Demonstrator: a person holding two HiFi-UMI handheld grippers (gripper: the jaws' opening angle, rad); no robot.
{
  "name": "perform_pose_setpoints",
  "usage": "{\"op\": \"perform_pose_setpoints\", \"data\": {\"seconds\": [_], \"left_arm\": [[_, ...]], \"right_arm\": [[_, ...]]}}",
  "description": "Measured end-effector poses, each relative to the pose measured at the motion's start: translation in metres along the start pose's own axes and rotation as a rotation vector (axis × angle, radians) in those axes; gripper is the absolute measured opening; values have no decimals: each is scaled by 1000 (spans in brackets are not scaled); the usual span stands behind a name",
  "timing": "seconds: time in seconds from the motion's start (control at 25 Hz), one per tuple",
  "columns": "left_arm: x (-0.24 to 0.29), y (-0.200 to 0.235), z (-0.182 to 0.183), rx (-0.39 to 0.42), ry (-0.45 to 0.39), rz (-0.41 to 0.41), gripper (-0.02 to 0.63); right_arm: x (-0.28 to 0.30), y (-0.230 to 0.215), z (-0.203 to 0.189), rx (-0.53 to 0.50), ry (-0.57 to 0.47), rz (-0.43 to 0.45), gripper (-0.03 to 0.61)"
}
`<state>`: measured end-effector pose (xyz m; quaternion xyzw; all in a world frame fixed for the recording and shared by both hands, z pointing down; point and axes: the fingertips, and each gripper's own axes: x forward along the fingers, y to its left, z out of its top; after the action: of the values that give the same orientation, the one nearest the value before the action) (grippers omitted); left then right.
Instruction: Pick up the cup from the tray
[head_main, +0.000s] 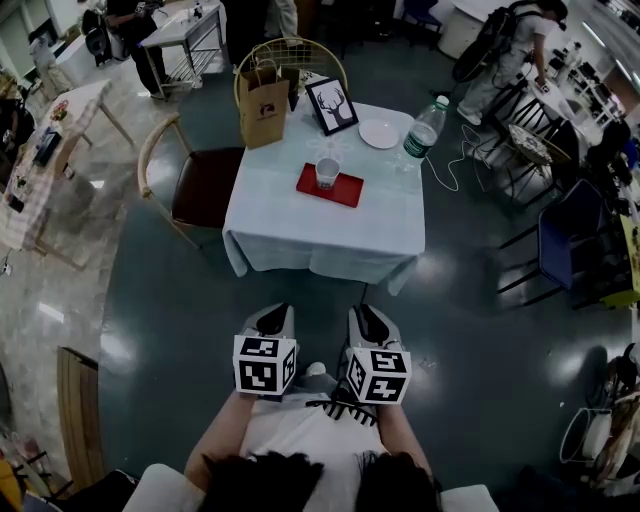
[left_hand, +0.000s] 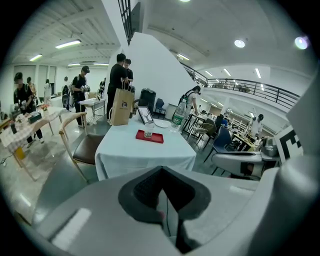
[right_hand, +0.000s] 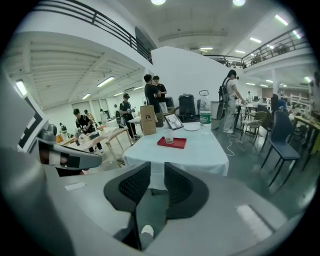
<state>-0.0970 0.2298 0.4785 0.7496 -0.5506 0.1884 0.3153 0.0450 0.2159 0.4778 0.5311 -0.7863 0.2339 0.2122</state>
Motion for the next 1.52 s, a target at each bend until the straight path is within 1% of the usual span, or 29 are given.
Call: {"op": "perform_pose_setpoints", "data": {"seconds": [0.04,0.08,0.28,0.36,0.52,0.76,0.84,0.96,1.08,1.2,1.4,1.52], "left_arm": [[2,4,2,1,1,-2,0],[3,7,4,2,3,-5,0],[11,26,14,3,8,-17,0],[15,34,19,6,9,-22,0],[23,49,30,16,9,-34,0],[30,67,44,37,15,-58,0],[30,73,50,45,15,-60,0],[32,84,54,52,14,-58,0],[34,92,54,48,20,-57,0],[35,97,54,42,28,-56,0],[37,102,55,50,33,-57,0],[41,105,58,59,33,-49,0]], "right_arm": [[4,4,1,14,0,19,132],[7,6,3,22,1,25,150],[22,11,13,4,-12,-19,150],[28,15,16,5,-9,-17,150],[45,28,21,-42,14,-7,163],[61,38,37,-16,-14,-38,170],[66,42,42,-18,-22,-29,184],[70,49,47,-11,-40,-15,234],[71,51,51,6,-62,-21,249],[71,52,55,18,-86,-22,279],[73,51,64,30,-136,-20,297],[80,52,67,24,-151,-7,331]]}}
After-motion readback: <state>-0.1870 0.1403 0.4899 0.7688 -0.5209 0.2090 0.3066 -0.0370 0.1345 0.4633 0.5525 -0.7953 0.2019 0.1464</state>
